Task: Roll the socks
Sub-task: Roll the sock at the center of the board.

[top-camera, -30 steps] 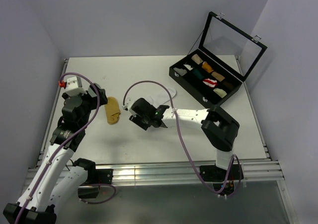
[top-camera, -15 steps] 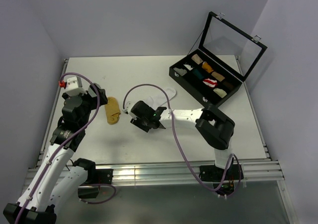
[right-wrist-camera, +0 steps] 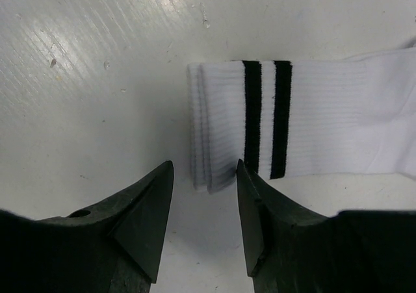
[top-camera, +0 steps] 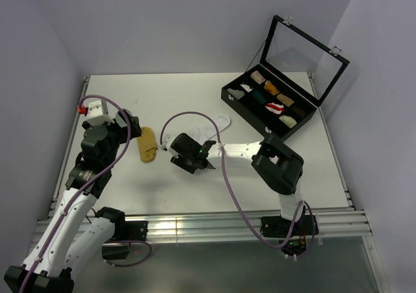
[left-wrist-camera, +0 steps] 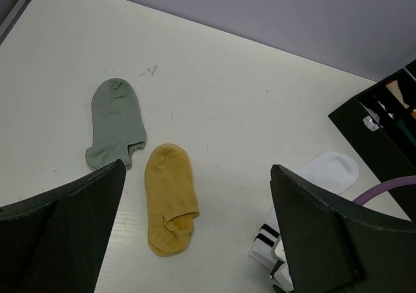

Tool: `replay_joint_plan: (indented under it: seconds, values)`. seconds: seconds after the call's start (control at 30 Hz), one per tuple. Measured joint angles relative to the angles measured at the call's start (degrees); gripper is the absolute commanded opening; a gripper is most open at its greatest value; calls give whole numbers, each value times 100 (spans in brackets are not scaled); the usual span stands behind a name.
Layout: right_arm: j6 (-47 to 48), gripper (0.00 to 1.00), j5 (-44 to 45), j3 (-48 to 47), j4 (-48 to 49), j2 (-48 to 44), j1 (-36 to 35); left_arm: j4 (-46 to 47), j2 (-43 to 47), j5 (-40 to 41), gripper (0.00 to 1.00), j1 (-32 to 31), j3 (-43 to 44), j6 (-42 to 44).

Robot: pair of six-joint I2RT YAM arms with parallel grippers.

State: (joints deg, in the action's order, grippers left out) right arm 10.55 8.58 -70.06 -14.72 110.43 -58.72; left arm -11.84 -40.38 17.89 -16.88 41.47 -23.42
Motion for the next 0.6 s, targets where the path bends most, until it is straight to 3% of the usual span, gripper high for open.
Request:
replay_joint_plan:
  seconds: [0.17, 0.4, 0.5, 0.6]
  values:
    - [0, 50, 37, 0, 125, 39, -2, -2, 0, -2, 99, 0, 0, 0]
    - [-66, 40, 149, 2, 216, 92, -2, 0, -11, -11, 99, -4, 0, 0]
    - [-116, 31, 151, 2, 229, 103, -2, 0, -44, -46, 99, -4, 0, 0]
    - [-179, 15, 155, 2, 234, 118, -2, 2, -70, -76, 99, -4, 0, 0]
